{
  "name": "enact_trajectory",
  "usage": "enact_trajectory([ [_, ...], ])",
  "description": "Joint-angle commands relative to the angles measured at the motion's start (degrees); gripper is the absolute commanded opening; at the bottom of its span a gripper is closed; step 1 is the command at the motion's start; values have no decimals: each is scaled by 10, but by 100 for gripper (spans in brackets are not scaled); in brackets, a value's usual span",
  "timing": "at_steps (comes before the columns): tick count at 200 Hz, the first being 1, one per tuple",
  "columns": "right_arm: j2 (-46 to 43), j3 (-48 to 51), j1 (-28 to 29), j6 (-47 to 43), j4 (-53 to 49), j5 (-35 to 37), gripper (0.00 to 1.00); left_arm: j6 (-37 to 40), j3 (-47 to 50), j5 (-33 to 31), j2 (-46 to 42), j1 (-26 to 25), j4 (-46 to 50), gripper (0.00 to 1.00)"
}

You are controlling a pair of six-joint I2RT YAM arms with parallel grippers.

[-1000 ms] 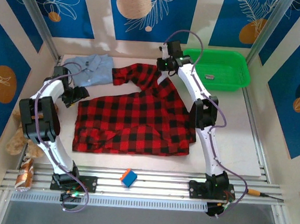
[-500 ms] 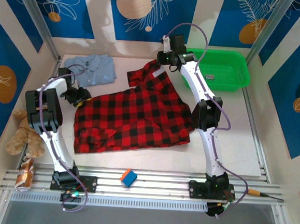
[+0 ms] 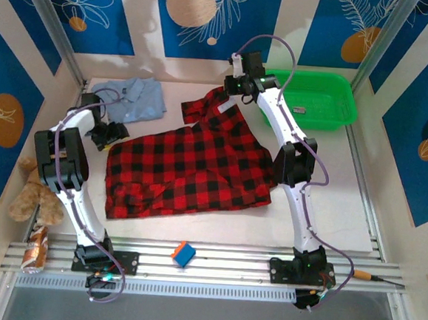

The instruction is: Fold and stack the long sleeve shirts

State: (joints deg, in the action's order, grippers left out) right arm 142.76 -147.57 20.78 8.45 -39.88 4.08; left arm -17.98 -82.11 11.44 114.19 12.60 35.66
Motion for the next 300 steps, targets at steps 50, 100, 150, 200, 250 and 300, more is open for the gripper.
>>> enact_trajectory([
  [50,3,9,2,-1,-13,-10,0,31,-39,-26,38,0,46,65],
  [100,3,7,4,1,-13,-7,0,37,-49,9,64,-13,60,55],
  [150,2,5,5,5,-16,-8,0,33,-16,59,49,-14,39,5],
  [200,-24,28,2,-2,-23,4,0,51,8,-2,-29,-6,26,0],
  [250,-103,154,6,-11,29,26,0,51,67,-14,-122,-8,-22,0],
  [300,-187,281,7,-15,88,46,0,65,105,-42,-157,-7,-33,0],
])
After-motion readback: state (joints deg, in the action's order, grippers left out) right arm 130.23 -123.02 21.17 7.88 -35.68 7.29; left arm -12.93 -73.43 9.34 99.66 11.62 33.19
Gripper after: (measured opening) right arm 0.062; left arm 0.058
